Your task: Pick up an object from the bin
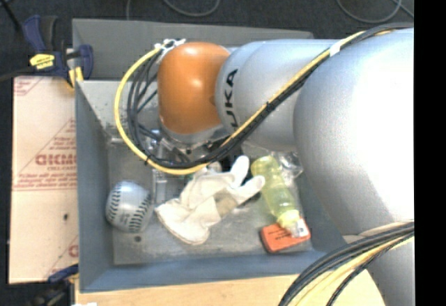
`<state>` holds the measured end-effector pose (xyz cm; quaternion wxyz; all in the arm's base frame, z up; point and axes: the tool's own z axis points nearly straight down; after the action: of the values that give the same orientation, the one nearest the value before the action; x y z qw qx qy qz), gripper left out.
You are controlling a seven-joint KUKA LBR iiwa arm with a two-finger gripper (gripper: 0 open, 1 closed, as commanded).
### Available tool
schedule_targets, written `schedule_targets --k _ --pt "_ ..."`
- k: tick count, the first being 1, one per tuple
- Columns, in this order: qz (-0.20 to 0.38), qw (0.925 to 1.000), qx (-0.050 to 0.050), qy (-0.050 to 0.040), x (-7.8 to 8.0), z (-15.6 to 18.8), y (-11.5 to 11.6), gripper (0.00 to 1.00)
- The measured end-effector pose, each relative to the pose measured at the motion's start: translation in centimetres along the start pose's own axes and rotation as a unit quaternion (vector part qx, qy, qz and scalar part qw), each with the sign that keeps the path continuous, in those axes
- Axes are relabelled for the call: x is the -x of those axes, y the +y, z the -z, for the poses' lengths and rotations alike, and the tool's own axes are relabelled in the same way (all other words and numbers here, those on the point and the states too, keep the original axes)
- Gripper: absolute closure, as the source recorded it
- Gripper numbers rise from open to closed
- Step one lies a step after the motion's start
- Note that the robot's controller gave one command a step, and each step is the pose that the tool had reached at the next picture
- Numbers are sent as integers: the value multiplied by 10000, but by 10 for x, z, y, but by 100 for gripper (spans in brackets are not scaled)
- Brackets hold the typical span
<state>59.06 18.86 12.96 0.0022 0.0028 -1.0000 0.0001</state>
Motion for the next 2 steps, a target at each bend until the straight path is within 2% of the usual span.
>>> schedule_targets --k 1,2 --pt "-21 10000 8 -38 2 5 -1 0" --pt "338 9994 9 -45 -8 -15 -39 0"
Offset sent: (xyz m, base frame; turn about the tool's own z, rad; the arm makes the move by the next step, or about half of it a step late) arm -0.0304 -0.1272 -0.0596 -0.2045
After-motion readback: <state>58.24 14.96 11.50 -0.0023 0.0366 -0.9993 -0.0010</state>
